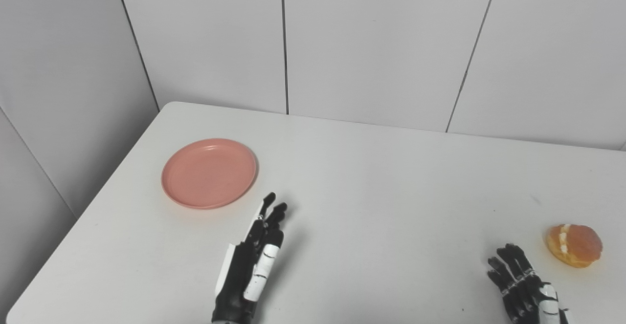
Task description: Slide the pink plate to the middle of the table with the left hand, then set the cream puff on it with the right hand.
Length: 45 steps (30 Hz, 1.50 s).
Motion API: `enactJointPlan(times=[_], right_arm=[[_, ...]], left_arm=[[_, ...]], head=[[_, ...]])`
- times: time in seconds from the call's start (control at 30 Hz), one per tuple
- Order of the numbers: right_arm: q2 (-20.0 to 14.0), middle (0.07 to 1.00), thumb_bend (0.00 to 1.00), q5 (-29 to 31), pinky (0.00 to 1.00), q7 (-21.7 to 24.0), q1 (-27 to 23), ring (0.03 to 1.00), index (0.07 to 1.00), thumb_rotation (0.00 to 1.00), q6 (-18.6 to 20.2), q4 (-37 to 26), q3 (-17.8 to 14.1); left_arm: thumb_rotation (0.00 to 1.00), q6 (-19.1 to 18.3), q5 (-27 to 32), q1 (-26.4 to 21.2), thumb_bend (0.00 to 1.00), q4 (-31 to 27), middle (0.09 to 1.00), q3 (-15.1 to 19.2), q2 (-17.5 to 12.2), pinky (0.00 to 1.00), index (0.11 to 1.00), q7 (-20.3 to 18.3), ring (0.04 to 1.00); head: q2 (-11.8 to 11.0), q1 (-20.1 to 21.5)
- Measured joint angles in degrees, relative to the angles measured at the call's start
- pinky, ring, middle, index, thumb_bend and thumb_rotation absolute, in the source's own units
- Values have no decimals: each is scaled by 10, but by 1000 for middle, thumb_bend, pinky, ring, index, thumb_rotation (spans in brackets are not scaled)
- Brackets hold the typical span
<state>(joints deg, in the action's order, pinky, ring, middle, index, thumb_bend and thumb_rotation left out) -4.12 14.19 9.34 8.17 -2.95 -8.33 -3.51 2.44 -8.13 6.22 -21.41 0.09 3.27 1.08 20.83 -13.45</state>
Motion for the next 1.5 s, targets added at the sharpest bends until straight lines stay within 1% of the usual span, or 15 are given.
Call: enactJointPlan(times=[0.1, 0.17, 0.33, 0.37, 0.43, 0.5, 0.6, 0.67, 0.77, 0.87, 0.97, 1.07, 1.2, 1.3, 1.5], right_arm=[[0, 921, 703, -1, 917, -1, 0, 906, 899, 1000, 0, 1, 0], [0, 914, 705, -1, 913, -1, -1, 898, 897, 995, 0, 1, 1], [2, 909, 717, -1, 906, -1, -5, 891, 893, 994, 0, 3, 3], [2, 908, 723, -1, 905, -1, -5, 891, 890, 990, 0, 3, 3], [2, 905, 722, -1, 902, -2, -5, 886, 890, 990, 0, 4, 2], [2, 904, 713, -1, 903, -5, -5, 885, 892, 994, 0, 4, 1], [2, 900, 711, -1, 899, -5, -6, 882, 893, 998, 0, 5, 1], [2, 900, 710, -1, 897, -5, -7, 882, 893, 1000, 0, 5, 2], [2, 897, 713, 0, 887, -4, -10, 878, 889, 996, -3, 9, 2], [2, 896, 718, 1, 885, -4, -13, 879, 886, 992, -7, 14, 2], [2, 890, 716, 1, 878, -4, -13, 873, 882, 991, -10, 14, 2], [2, 882, 714, 1, 865, -4, -13, 863, 876, 992, -11, 15, 2], [2, 876, 721, 0, 851, -5, -15, 858, 866, 995, -11, 17, 3], [2, 872, 742, -1, 845, -5, -15, 854, 858, 984, -13, 17, 3], [2, 850, 733, -1, 821, -5, -15, 833, 836, 975, -13, 18, 3]], left_arm=[[940, -28, 23, -37, 852, -32, 919, 16, -28, 951, 961, -4, 923], [919, -37, 36, -55, 865, -41, 921, 22, -37, 933, 965, -5, 897], [914, -38, 66, -81, 910, -16, 906, 56, -64, 892, 954, -10, 868], [947, -35, 67, -88, 931, -6, 900, 67, -75, 869, 952, -10, 860], [977, -12, 68, -108, 971, 24, 883, 82, -103, 842, 942, -10, 843], [987, 31, 69, -132, 992, 54, 883, 94, -129, 850, 940, -10, 842], [998, 66, 76, -165, 1000, 88, 893, 109, -153, 867, 946, -10, 850], [1000, 80, 80, -183, 1000, 113, 898, 114, -169, 875, 947, -11, 854], [984, 89, 94, -196, 1000, 142, 909, 128, -182, 892, 965, -12, 879], [982, 105, 115, -209, 1000, 206, 925, 142, -204, 917, 983, -21, 898], [995, 115, 132, -219, 1000, 250, 930, 152, -226, 924, 981, -25, 896], [1000, 129, 138, -230, 1000, 286, 928, 160, -236, 931, 989, -25, 903], [986, 166, 158, -256, 1000, 373, 909, 171, -248, 923, 948, -31, 901], [962, 182, 179, -275, 1000, 424, 904, 185, -255, 925, 926, -33, 901], [936, 198, 195, -301, 953, 494, 900, 202, -263, 917, 913, -32, 900]], head=[[-2, 0], [-3, 1], [-4, 2], [-4, 2], [-5, 4], [-5, 4], [-5, 4], [-5, 4], [-8, 2], [-9, 2], [-10, 2], [-10, 1], [-11, 3], [-11, 4], [-11, 4]])
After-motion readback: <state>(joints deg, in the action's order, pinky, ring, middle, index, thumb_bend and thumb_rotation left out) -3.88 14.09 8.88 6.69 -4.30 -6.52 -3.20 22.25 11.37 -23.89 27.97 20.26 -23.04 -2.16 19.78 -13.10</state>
